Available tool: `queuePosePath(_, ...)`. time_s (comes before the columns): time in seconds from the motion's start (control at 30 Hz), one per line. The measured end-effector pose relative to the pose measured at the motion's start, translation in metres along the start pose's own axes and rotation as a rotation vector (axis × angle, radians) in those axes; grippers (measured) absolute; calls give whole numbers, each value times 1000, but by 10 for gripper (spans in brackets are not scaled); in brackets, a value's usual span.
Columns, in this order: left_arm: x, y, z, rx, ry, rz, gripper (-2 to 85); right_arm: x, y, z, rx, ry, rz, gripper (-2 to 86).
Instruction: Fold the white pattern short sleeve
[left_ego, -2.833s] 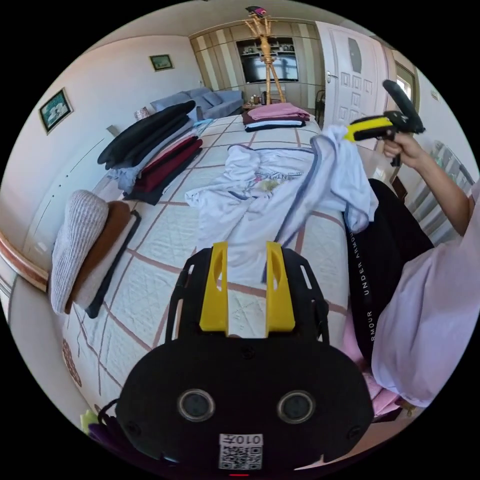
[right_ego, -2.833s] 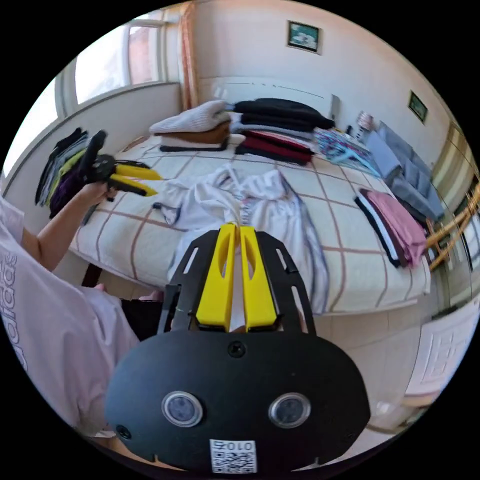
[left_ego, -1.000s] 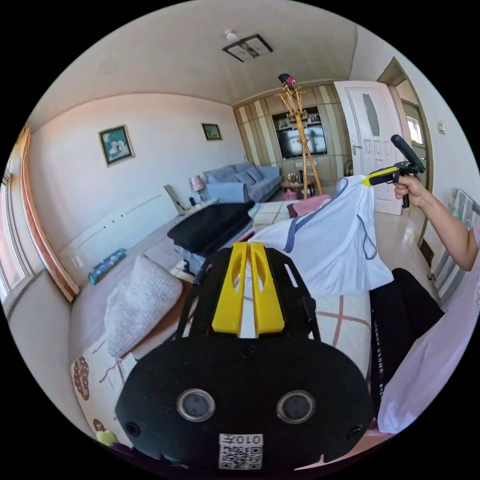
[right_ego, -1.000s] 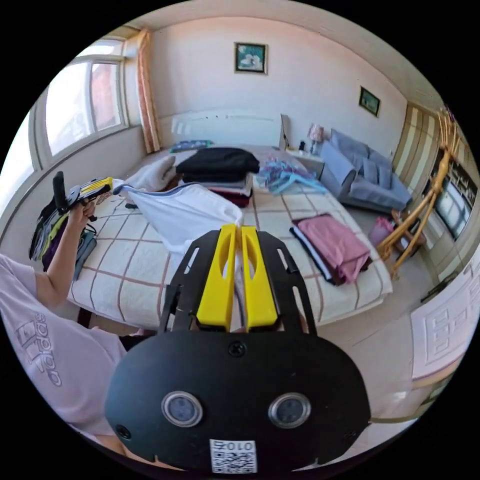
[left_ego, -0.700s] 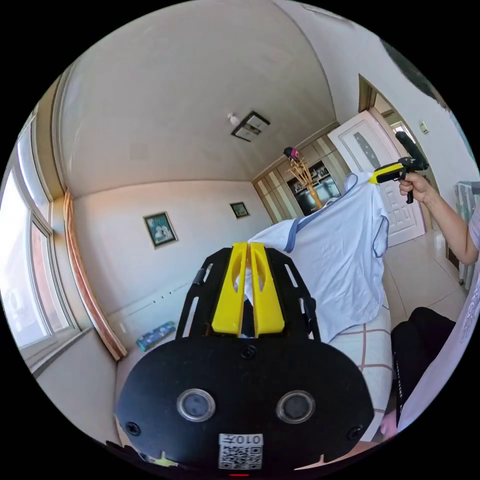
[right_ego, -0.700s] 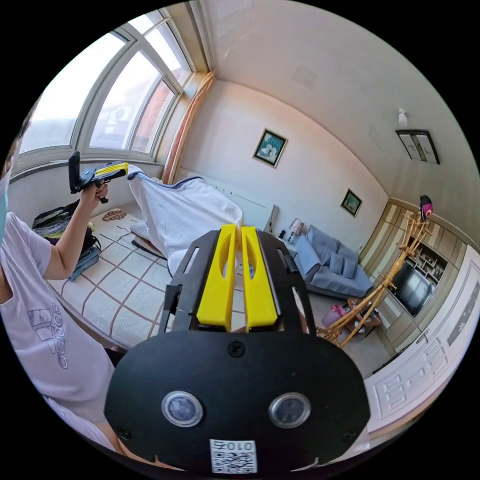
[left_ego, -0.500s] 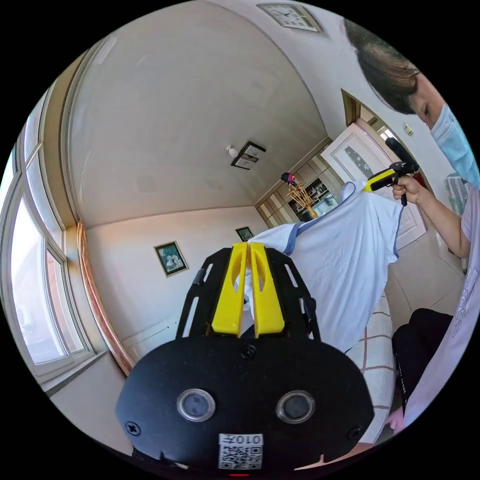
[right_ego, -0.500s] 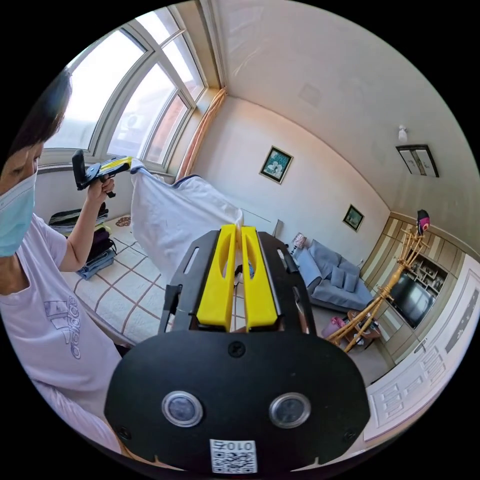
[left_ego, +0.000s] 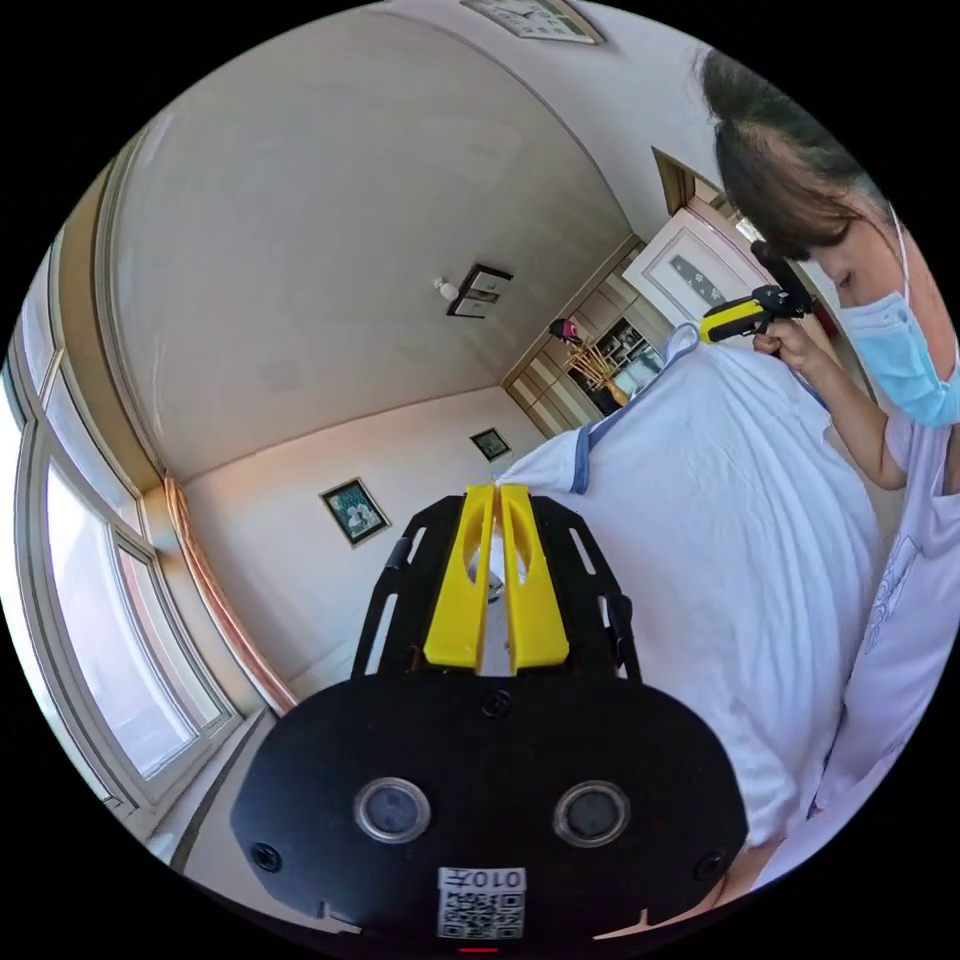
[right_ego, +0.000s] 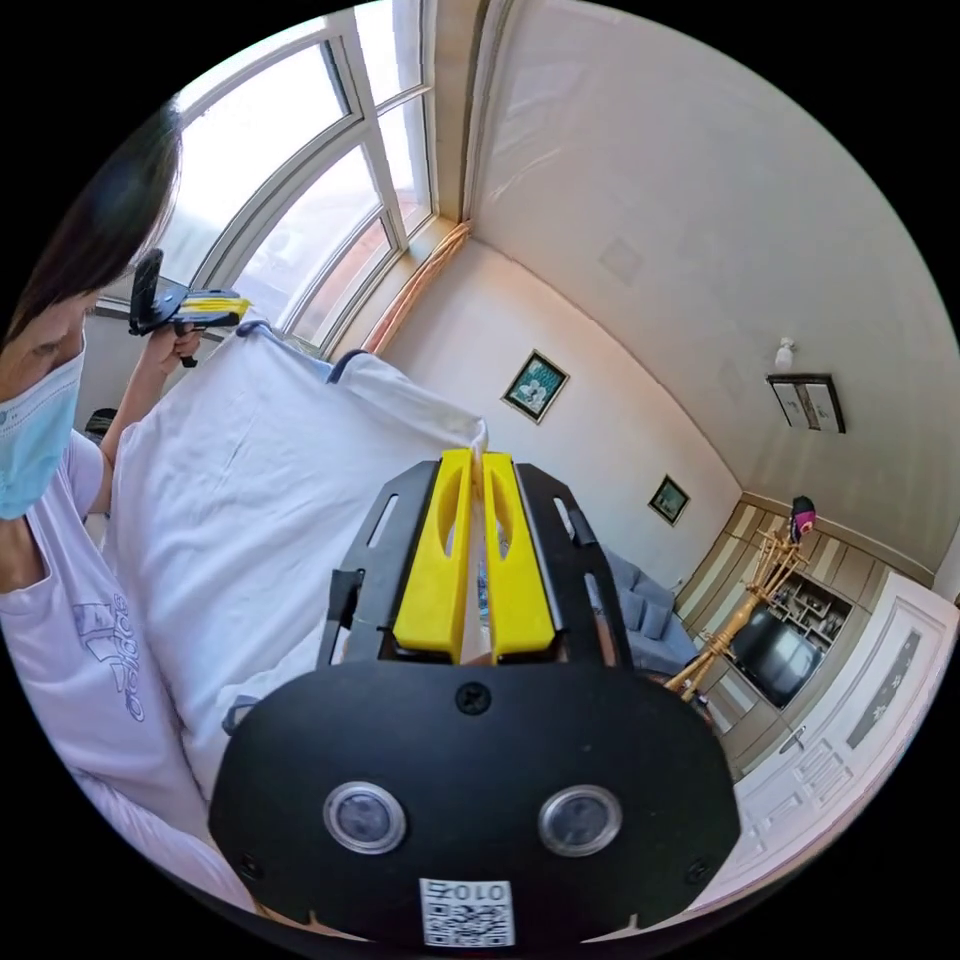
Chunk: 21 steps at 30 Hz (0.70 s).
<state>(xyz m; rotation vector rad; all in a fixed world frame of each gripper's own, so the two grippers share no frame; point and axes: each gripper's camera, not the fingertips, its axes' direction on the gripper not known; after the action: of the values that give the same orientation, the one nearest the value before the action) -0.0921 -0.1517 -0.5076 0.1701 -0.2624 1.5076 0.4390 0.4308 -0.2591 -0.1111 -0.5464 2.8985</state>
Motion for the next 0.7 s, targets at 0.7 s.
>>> queuePosePath(0.7, -24, -7, 244, -165, -35, -14, -2, 91, 0, 221, 65, -127, 147, 38)
